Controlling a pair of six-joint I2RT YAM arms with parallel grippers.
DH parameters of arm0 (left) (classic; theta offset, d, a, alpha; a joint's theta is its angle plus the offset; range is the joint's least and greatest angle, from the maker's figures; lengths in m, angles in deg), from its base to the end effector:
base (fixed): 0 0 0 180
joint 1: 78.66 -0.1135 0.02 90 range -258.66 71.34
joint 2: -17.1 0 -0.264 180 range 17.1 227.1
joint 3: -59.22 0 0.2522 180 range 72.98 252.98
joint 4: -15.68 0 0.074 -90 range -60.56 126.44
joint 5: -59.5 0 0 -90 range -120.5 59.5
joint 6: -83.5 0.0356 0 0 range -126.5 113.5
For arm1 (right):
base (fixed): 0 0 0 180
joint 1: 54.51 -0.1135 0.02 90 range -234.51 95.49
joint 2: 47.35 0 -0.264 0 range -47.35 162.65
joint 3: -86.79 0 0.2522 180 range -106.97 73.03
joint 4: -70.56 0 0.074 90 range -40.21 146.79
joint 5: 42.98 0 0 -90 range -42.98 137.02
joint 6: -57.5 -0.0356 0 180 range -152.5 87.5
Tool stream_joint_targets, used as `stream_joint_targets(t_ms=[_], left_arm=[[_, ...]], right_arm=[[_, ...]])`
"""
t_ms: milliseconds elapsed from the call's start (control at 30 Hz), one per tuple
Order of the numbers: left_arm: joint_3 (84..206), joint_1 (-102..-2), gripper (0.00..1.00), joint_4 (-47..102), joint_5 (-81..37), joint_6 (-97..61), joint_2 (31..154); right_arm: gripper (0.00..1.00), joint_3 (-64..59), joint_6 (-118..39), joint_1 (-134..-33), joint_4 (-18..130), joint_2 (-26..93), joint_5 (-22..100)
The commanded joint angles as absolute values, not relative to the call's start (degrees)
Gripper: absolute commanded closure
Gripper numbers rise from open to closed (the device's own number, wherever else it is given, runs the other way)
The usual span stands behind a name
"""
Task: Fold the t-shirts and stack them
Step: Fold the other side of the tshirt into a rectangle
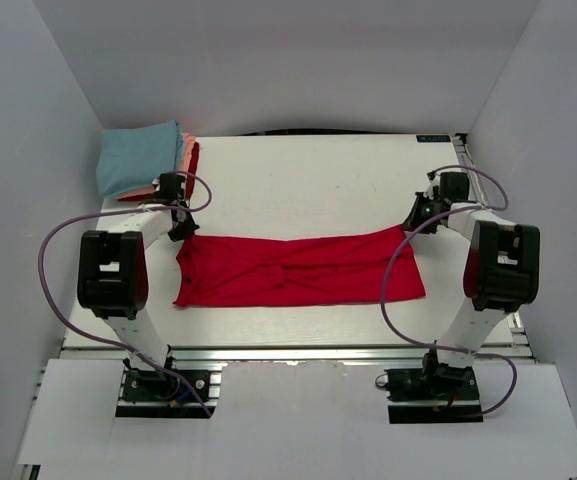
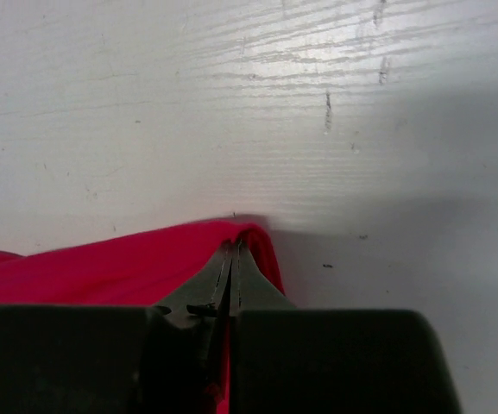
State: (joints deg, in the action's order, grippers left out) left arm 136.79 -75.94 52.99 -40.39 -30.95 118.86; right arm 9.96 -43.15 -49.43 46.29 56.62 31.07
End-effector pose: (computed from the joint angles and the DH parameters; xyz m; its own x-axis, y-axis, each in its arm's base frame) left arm 0.3558 -0.0108 0.1728 -0.7846 -0.3709 -0.4968 -0.3953 0.9166 -0.0601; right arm 0.3751 -0.0235 0.1701 -0.7810 0.2478 -0.5733 0.0598 0.9434 0.3264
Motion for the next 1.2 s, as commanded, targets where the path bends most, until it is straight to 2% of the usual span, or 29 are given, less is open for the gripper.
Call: stream_joint_targets(t_ms=[0,500,600,633,700,733,767,800,867,933,1067,1167], left_arm=[[138.9,-76.6,1.0,52.0,-43.1,-30.7,113.6],[140.7,-77.0,1.0,51.9,-43.5,-29.7,114.7],[140.8,-77.0,1.0,52.0,-42.9,-29.5,116.8],[141.4,-77.0,0.89,53.2,-42.8,-29.5,117.7],[143.2,-77.0,0.81,53.6,-42.5,-29.4,119.3],[143.6,-77.1,0.76,53.4,-43.2,-29.9,119.4],[143.9,-77.1,0.65,52.9,-43.3,-30.4,119.1],[144.7,-77.1,0.6,52.6,-43.6,-30.7,118.4],[146.3,-77.1,0.49,52.6,-44.7,-31.3,117.8],[148.9,-77.2,0.43,53.2,-45.5,-31.5,117.4],[152.3,-77.2,0.41,54.2,-49.6,-32.3,115.2],[152.3,-77.2,0.44,55.1,-49.1,-31.7,111.2]], right_arm=[[1.0,11.4,-44.9,-48.0,49.8,52.4,34.0],[1.0,12.1,-44.5,-46.7,49.6,54.1,33.5],[0.73,10.9,-44.1,-46.7,49.3,55.4,31.7],[0.65,10.7,-44.2,-46.7,49.4,55.7,31.6],[0.55,11.2,-44.2,-46.7,50.0,55.1,30.9],[0.44,11.3,-44.1,-46.7,50.0,54.0,31.2],[0.4,11.9,-43.9,-46.7,50.6,53.3,31.2],[0.33,12.1,-43.7,-46.7,50.6,51.6,32.3],[0.27,12.6,-43.0,-46.7,50.3,49.9,33.1],[0.2,13.0,-42.9,-46.8,49.9,47.1,34.7],[0.15,13.4,-41.8,-47.4,48.5,41.9,37.0],[0.11,16.9,-40.3,-50.7,50.5,32.8,39.4]])
